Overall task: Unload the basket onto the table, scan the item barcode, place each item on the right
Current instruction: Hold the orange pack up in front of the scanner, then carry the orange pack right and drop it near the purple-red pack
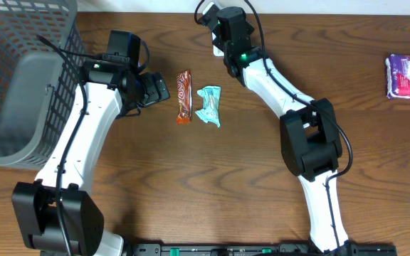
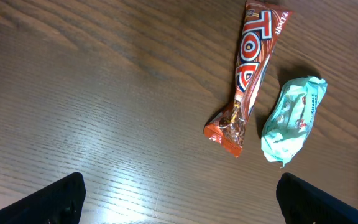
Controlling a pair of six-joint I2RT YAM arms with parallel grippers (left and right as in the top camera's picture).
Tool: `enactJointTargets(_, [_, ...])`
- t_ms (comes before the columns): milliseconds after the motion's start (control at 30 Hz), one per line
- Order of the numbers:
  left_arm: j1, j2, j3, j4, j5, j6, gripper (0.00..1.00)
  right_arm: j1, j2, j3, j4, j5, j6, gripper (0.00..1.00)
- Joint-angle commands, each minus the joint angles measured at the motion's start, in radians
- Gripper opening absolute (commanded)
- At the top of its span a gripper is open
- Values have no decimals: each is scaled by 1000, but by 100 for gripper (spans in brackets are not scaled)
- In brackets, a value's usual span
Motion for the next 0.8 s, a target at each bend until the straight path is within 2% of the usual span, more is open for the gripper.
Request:
enactJointTargets(0, [1,0,9,-2,-13,-2,98,-14,-11,13,2,36,52,1])
enactJointTargets(267, [1,0,9,-2,-13,-2,98,-63,-51,18,-60,224,305,1])
enactJointTargets(467, [1,0,9,-2,-13,-2,98,-171,-101,18,-297,391,687,1])
enactJointTargets(567, [1,0,9,-3,-13,-2,98,-245,-111,18,-429,385,801,1])
enactJointTargets(767, [1,0,9,-2,-13,-2,98,-369,-111,18,-628,374,840,1])
